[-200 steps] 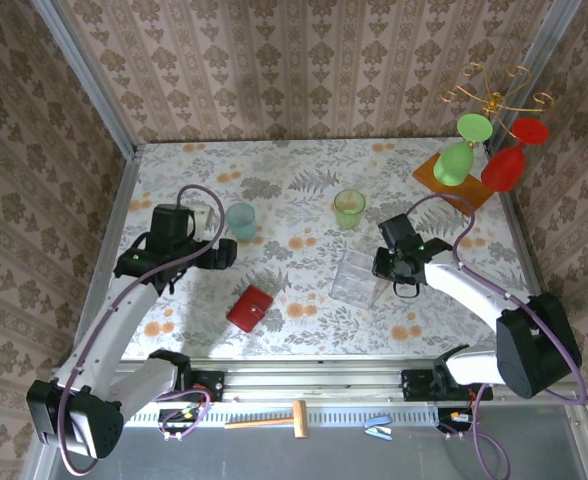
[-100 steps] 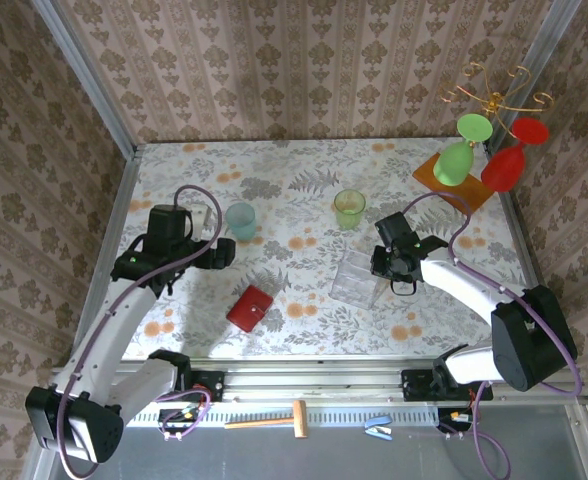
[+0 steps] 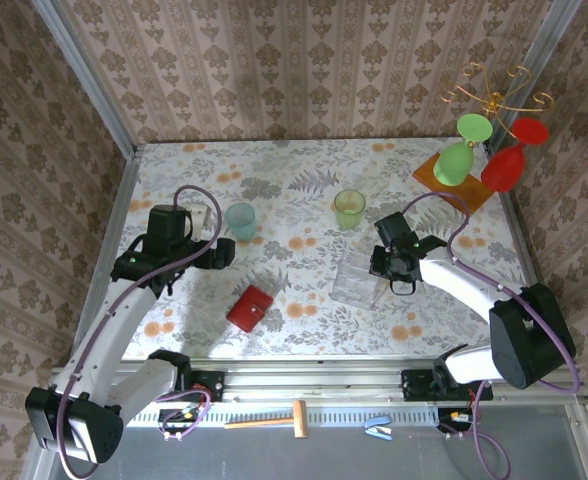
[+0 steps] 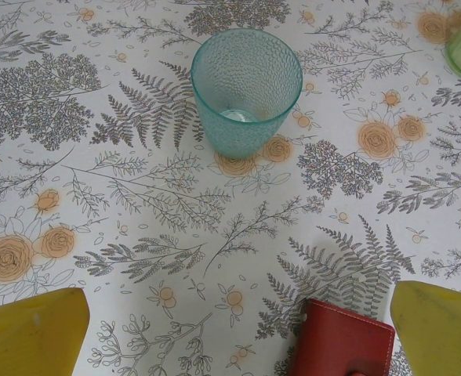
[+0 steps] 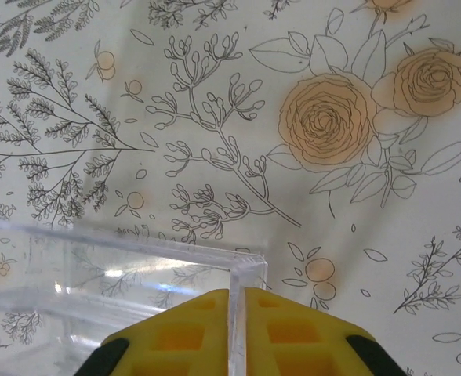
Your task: Take the credit cards out of the card holder
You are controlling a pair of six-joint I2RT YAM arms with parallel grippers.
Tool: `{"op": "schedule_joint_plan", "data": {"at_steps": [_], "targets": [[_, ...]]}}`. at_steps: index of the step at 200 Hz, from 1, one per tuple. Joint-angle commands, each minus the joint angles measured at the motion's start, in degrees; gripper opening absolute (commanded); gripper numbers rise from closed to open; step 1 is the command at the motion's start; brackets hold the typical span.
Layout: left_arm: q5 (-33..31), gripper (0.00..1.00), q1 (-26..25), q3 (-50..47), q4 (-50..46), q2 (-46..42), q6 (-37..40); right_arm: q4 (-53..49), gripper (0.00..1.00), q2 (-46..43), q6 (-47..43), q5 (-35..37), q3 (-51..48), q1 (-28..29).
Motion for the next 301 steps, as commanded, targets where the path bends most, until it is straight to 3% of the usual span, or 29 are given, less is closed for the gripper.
{"op": "schedule_joint_plan", "data": {"at_steps": [1,64,132,245,301], "targets": [[-0.86,1.0,0.27,0.19,0.26,-0.11,0.39,-0.3,0.09,0.34,-0.36,1.53,1.05,0.44],[-0.85,1.0,0.39,0.17,0.3,0.33,0.48,-2.62,0.06,0.6,-0.8,2.76,6.3,2.91],[-0.9,1.0,0.81,0.11,0.52,1.03,0.48,-7.13,0.05,14.29,-3.35,7.89,23.2,9.98],[-2.58,1.0,1.61,-0.16,0.17,2.22,0.57,-10.51,0.04,34.58,-7.22,7.87,45.44,11.03],[-2.36,1.0,1.7,-0.09,-0.01,2.81,0.52,-12.18,0.05,37.72,-7.8,9.48,47.77,10.96]]}}
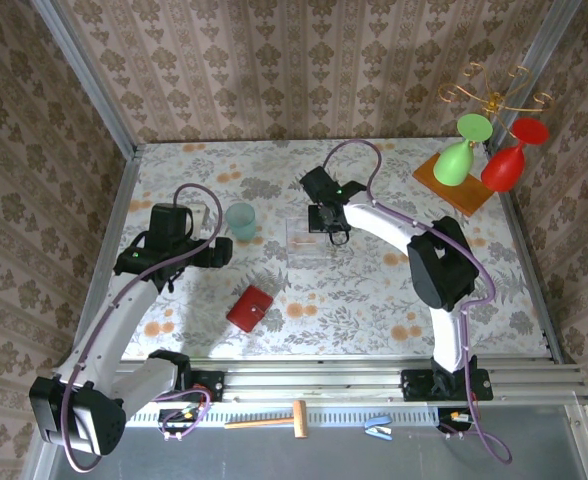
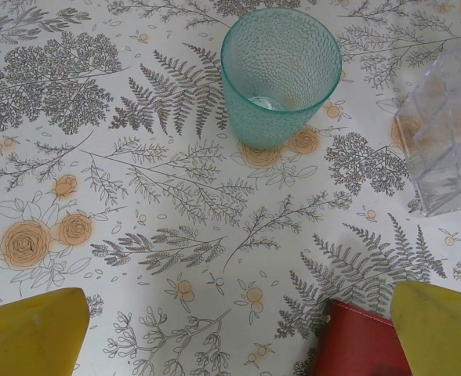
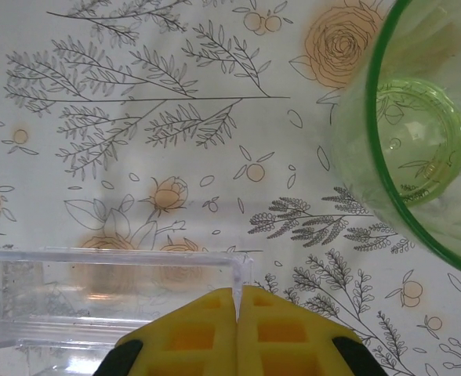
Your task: Take the credit cards out of the card holder
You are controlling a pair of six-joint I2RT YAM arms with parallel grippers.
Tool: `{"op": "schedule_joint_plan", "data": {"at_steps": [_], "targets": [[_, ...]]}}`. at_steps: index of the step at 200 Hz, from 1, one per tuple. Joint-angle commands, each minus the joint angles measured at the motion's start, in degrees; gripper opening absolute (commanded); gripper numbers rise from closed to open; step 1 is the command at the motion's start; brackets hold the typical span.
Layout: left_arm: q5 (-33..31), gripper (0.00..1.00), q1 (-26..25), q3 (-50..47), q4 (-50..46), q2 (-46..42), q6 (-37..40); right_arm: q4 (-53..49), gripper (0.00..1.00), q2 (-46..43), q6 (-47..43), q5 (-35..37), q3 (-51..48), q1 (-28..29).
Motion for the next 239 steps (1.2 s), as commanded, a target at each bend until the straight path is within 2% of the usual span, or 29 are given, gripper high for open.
{"op": "schedule_joint_plan", "data": {"at_steps": [1,56,112,168,194,220,235,239], "targets": [[-0.46,1.0,0.5,-0.1,0.01,0.28,0.5,-2.3,0.05,1.25,-0.41,2.29,1.86,0.31],[0.02,1.0,0.5,-0.05,0.02,0.47,0.5,-1.57,0.05,2.55,0.73,2.9,1.47,0.3],[0.97,1.0,0.59,0.04,-0.34,0.69,0.39,-1.61,0.15,0.84,1.52,2.55,1.23,0.3],[3.23,1.0,0.07,0.3,-1.46,2.98,-0.94,-1.8,0.2,-3.93,1.63,2.01,0.47,0.39],[2.68,1.0,-3.22,0.41,-2.27,4.25,-3.58,-1.52,0.2,-7.47,2.03,1.0,-1.23,0.39],[2.68,1.0,-7.16,-1.15,-0.51,6.23,-9.36,-0.2,0.22,-11.88,2.69,0.01,-4.76,0.39],[2.49,1.0,-9.77,-3.06,1.46,7.52,-11.14,0.07,0.22,-14.24,2.91,-0.43,-6.63,0.39],[1.87,1.0,-11.79,-3.47,1.86,7.85,-11.55,0.15,0.23,-14.89,2.93,-0.58,-7.08,0.39]]}}
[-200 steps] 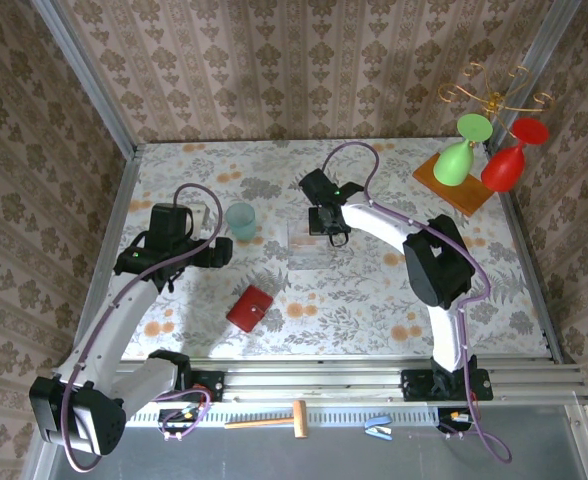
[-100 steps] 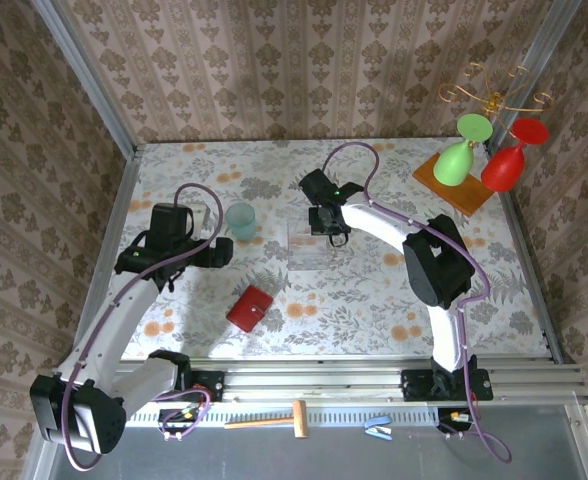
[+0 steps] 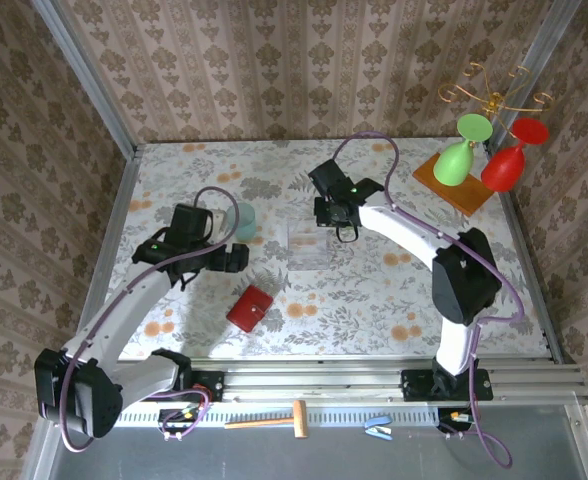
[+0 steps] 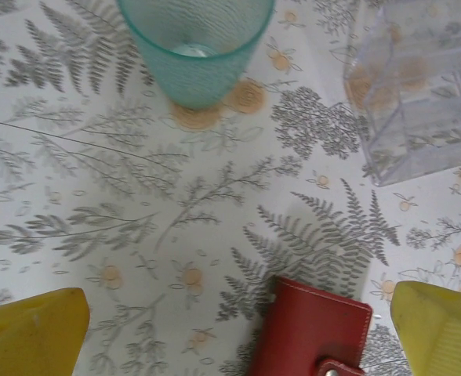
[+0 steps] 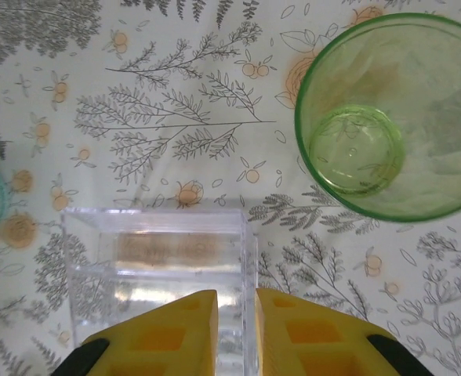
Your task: Take the credit cards out of the card holder
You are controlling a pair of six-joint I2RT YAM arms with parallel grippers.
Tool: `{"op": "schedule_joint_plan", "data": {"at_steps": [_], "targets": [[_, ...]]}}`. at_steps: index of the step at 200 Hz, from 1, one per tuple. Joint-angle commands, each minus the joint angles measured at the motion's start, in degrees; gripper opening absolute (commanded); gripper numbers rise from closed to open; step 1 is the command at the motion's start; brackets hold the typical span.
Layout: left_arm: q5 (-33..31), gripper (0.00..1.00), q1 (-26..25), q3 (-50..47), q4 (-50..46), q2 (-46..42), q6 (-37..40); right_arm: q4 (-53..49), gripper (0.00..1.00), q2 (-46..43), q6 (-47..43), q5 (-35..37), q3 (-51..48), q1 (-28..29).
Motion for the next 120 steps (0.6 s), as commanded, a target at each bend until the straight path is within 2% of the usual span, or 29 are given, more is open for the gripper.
{"op": "schedule_joint_plan", "data": {"at_steps": [1,29,79,120], "targets": [[-0.29,1.0,-4.65,-2.82,1.66,1.84,-5.57,-0.04,0.23,-4.34,1.53,-0.97,-3.04,0.39],[-2.73,1.0,-9.12,-5.41,3.58,4.31,-7.23,0.56,0.25,-8.68,1.85,-1.23,-6.74,0.39],[-1.94,1.0,-11.78,-9.99,7.23,9.5,-9.77,2.04,0.28,-13.89,2.77,-1.86,-12.1,0.39],[-2.2,1.0,-14.91,-13.84,8.74,9.51,-12.83,2.68,0.31,-16.48,3.51,-3.59,-15.74,0.39]]}}
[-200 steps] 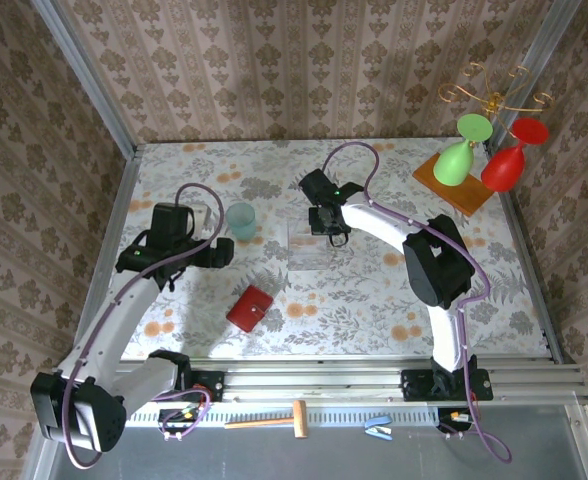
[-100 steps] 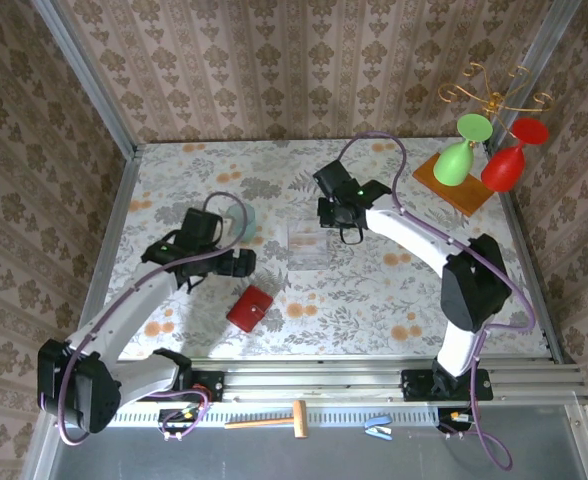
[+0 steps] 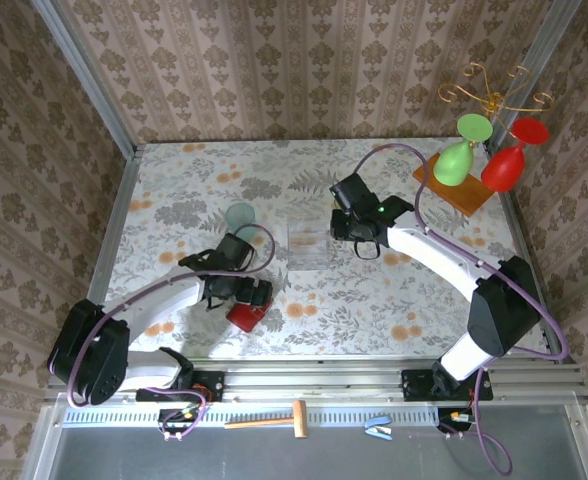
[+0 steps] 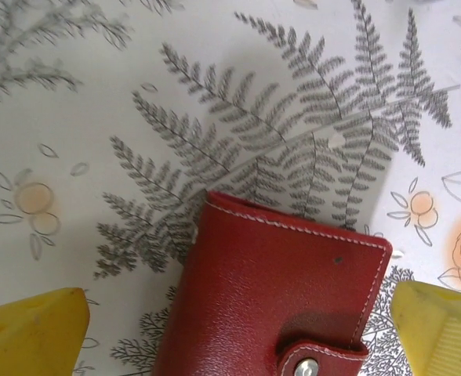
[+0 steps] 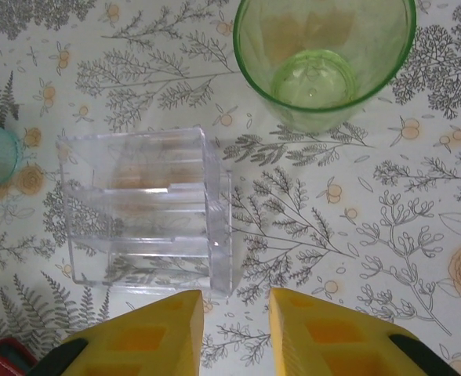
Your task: Take the credit cards out of the card holder
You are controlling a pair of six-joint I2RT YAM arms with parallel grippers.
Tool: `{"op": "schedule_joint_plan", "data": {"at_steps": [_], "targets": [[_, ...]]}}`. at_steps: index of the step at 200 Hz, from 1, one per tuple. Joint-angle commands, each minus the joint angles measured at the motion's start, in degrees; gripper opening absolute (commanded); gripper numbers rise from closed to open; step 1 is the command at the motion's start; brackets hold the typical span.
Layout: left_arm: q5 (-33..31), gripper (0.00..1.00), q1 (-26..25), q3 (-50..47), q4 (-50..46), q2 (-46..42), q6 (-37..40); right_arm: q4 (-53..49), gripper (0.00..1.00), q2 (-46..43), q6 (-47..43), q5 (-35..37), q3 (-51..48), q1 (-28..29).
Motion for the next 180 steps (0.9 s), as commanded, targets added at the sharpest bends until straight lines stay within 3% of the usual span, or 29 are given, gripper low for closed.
{"op": "schedule_joint_plan", "data": {"at_steps": [1,70,108,180], "targets": [[-0.63,1.0,-1.6,-2.31,1.55,-0.34,-3.43,0.98,0.31,-2.43,1.61,-1.68,-1.92,0.39],[-0.19,1.0,-7.06,-4.09,0.86,1.06,-7.73,1.72,0.32,-5.89,2.34,-2.64,-5.33,0.43],[-3.69,1.0,-11.59,-0.2,-5.56,3.38,-11.15,2.04,0.33,-6.09,2.37,-2.93,-5.75,0.39],[-5.33,0.82,-15.81,6.4,-8.1,12.59,-15.02,2.16,0.33,-5.71,2.18,-3.28,-6.19,0.39]]}}
